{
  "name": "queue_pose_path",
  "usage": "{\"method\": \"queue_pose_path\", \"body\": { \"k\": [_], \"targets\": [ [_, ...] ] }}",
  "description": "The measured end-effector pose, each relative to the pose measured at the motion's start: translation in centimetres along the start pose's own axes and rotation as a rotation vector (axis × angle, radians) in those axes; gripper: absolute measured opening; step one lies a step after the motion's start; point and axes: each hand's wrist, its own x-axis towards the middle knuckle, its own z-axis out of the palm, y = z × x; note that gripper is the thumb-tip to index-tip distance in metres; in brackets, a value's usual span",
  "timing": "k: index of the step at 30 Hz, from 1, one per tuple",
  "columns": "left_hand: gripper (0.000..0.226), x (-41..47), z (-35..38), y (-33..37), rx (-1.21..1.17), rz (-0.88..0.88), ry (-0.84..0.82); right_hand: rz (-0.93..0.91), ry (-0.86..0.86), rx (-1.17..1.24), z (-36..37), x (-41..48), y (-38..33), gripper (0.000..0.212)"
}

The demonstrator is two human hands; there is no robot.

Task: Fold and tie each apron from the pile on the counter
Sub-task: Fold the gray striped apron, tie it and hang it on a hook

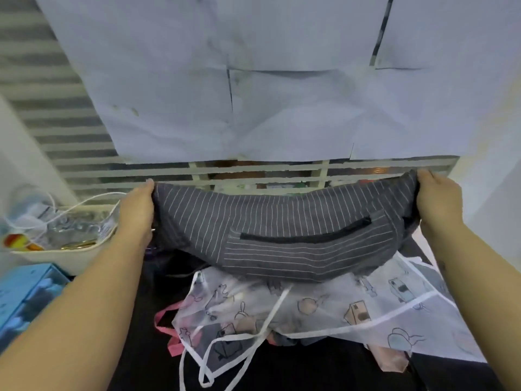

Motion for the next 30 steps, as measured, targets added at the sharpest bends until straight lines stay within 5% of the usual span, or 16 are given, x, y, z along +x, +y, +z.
{"method": "queue_pose_path", "body": {
  "k": [5, 14, 18, 30],
  "targets": [
    [0.022, 0.0, -1.9, 6.6, -0.242, 0.182, 0.082, -0.096, 0.124, 0.037, -0.8, 2.3, -4.3, 0.038],
    [0.025, 0.5, -3.8, 11.6, -0.182, 0.293, 0.129, -0.243, 0.102, 0.036, -2.1, 5.1, -8.5, 0.023],
    [0.024, 1.9, -4.8, 14.4, -0.139, 0.317, 0.184, -0.316, 0.073, 0.014, -3.0, 6.9, -11.6, 0.046],
    [0.040, 1.9, -3.5, 19.0, -0.026, 0.288, 0.344, -0.372, -0.430, -0.799, -0.9, 7.2, -15.0, 0.020]
  ]
}}
